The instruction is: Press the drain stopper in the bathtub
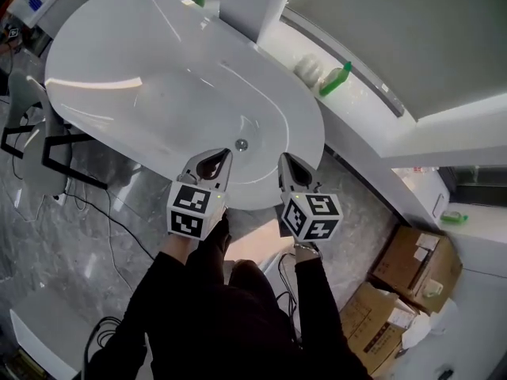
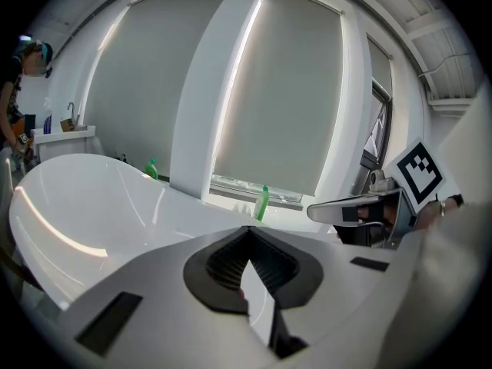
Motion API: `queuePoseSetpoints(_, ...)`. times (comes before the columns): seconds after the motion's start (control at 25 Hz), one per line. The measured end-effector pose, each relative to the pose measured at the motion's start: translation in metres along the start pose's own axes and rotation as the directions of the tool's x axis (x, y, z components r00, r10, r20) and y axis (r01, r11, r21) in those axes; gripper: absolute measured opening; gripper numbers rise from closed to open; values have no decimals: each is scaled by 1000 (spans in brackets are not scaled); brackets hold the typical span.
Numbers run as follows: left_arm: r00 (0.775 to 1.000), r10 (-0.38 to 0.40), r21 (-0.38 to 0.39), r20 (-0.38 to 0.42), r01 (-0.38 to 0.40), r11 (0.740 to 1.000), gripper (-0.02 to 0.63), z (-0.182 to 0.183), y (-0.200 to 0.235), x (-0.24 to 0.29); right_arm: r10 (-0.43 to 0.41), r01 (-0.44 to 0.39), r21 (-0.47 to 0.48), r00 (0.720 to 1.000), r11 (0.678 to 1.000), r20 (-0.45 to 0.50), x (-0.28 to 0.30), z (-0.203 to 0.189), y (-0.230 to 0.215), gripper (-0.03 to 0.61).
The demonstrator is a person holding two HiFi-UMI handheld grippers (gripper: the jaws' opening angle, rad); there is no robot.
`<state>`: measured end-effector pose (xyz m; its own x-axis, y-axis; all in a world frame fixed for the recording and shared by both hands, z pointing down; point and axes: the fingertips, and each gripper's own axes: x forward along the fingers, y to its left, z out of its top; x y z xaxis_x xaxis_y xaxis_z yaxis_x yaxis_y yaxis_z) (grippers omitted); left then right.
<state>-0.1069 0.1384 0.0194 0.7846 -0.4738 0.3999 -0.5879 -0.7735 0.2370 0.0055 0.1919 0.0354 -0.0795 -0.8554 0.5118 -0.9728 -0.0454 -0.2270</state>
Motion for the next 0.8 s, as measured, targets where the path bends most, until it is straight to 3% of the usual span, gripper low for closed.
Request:
queuePoseSetpoints(0.4, 994, -54, -31, -99, 51, 998, 8, -27, 27, 58, -15, 14, -7, 997, 1000, -78, 45, -12, -11, 2)
queuePoseSetpoints(0.8, 976, -43, -72, -212, 28, 997, 8, -99, 61, 153, 15, -17, -10, 985, 1000, -171, 111, -62, -58, 2)
